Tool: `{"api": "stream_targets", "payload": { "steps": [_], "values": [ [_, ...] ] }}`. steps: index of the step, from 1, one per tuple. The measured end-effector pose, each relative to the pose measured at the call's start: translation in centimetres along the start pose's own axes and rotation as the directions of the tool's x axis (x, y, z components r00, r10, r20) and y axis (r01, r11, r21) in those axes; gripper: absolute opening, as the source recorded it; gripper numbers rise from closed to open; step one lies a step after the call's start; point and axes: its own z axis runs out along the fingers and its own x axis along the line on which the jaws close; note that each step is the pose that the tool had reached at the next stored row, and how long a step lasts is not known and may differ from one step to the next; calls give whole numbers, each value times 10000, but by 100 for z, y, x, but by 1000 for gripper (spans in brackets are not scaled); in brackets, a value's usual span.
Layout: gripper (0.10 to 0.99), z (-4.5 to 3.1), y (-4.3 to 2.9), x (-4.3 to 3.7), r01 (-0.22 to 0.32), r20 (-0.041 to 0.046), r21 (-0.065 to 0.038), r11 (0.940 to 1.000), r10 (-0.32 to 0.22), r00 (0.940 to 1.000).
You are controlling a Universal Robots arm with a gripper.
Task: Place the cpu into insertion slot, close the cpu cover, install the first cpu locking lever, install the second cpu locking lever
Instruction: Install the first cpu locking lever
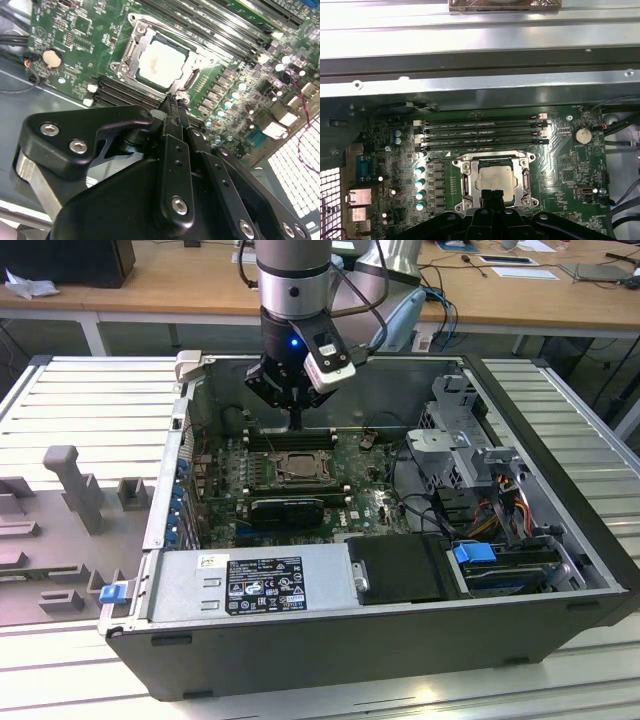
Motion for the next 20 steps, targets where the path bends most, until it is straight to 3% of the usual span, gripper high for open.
{"api": "stream_targets", "payload": {
  "steps": [3,11,15,20],
  "values": [
    [106,-2,-5,84,13,-1,-2,10000,-13,10000],
    [106,-2,-11,166,38,-3,-5,10000,-38,10000],
    [106,24,-16,212,348,-37,-70,9994,-348,9994],
    [106,32,-19,254,357,-39,-97,9993,-357,9994]
  ]
}}
